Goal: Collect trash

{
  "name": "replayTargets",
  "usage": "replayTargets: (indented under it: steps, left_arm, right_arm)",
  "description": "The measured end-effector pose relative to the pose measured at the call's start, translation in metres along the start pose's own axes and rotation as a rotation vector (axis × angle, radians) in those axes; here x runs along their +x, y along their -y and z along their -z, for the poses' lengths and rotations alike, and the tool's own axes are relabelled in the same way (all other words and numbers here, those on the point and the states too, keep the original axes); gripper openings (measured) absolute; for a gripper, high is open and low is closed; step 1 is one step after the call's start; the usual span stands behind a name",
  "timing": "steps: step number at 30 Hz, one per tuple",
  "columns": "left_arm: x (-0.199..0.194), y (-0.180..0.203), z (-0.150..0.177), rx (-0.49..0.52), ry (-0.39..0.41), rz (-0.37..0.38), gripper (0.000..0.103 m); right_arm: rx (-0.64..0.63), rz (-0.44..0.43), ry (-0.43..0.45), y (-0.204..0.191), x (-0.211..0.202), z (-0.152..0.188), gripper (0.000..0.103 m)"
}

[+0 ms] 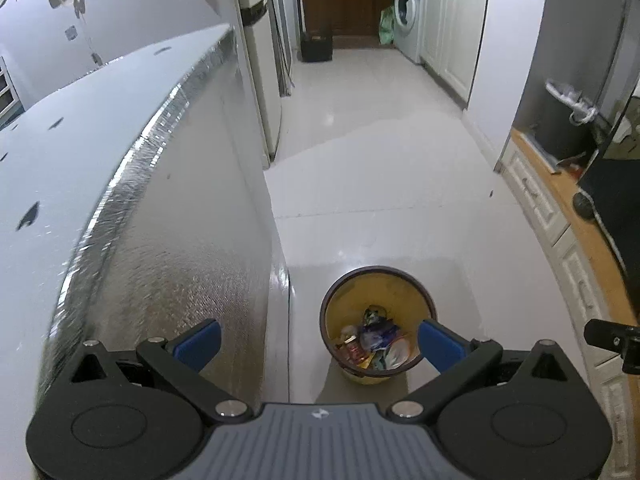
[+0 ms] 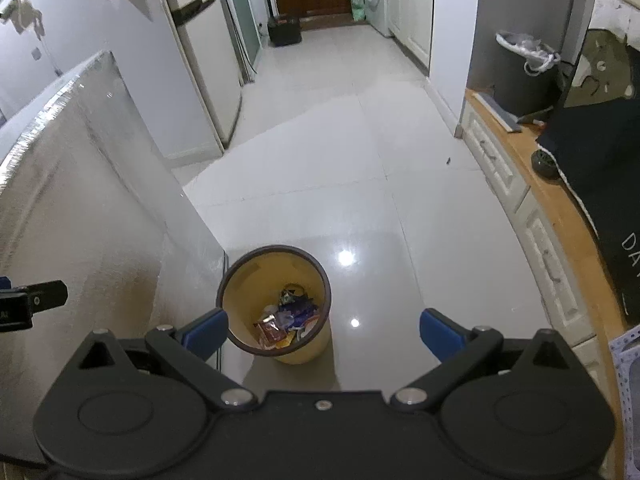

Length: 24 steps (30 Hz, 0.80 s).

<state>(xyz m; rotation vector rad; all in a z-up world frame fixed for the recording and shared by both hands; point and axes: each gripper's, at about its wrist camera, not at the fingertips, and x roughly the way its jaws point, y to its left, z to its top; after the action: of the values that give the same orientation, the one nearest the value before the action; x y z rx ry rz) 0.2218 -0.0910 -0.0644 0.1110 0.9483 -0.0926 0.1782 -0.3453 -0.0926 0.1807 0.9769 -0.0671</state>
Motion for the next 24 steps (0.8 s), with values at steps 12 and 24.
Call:
replayTargets:
  steps: [12,24]
  left_arm:
    - [-0.060,0.001,0.044,0.001,0.091,0.024,0.103]
    - [-0.078,-0.002,0.083,0.010,0.130,-0.010,0.103]
  right_arm:
    - [-0.064,-0.022,0.091,-0.010,-0.059,0.032,0.103]
    - [-0.091,0.006,0.200,-0.017,-0.093,0.069,0.103]
